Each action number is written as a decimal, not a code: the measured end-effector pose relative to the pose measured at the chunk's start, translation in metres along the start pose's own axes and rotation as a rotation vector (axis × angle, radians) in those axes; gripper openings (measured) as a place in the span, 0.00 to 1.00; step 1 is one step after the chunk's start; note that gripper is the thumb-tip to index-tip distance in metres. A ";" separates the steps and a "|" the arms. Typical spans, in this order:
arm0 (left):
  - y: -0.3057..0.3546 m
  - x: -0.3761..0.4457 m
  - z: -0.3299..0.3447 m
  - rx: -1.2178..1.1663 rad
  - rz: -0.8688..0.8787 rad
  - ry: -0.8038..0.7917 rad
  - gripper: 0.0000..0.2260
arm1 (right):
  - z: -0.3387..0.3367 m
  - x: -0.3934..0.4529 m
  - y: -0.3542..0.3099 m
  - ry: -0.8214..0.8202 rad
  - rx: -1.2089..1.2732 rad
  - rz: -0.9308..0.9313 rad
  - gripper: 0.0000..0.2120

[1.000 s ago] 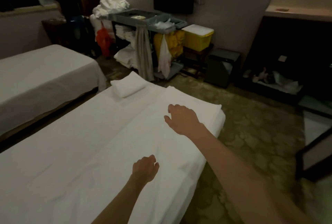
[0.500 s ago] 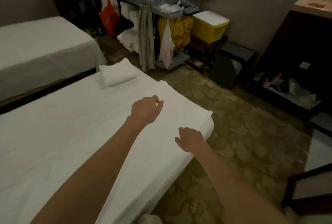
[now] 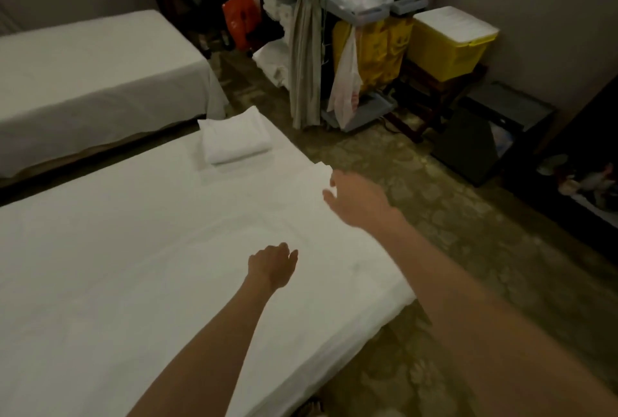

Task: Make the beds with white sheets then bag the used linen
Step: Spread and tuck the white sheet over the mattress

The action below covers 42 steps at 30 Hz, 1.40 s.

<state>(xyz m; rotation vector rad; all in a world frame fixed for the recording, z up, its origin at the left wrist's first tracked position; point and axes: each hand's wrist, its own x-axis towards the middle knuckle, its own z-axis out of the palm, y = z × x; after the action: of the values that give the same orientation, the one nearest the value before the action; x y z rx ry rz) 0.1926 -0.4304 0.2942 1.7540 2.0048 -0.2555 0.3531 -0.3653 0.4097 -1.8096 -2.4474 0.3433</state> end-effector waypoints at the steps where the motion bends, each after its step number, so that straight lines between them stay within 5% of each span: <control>1: 0.003 0.007 0.001 -0.024 -0.023 -0.016 0.21 | -0.010 0.015 0.008 0.010 0.018 -0.011 0.17; 6: 0.032 0.055 -0.010 -0.110 -0.163 -0.024 0.22 | -0.023 0.085 0.064 0.022 0.026 -0.058 0.14; 12: 0.075 0.101 -0.071 -0.246 -0.293 0.221 0.19 | 0.044 0.127 0.140 -0.395 -0.176 -0.173 0.18; 17: 0.086 0.119 -0.112 -0.290 -0.373 0.438 0.18 | 0.065 0.166 0.165 -0.512 -0.258 -0.258 0.16; 29: 0.085 0.258 -0.045 -0.324 -0.413 0.177 0.17 | 0.103 0.317 0.148 -0.391 -0.095 -0.373 0.16; 42: 0.045 0.475 0.066 -0.348 -0.546 0.173 0.24 | 0.297 0.497 0.183 -0.561 -0.140 -0.486 0.20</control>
<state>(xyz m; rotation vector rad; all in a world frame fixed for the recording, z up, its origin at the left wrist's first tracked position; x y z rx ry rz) 0.2125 -0.0301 0.0278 1.0279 2.4484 0.0795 0.3174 0.1190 0.0452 -1.1942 -3.2480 0.7277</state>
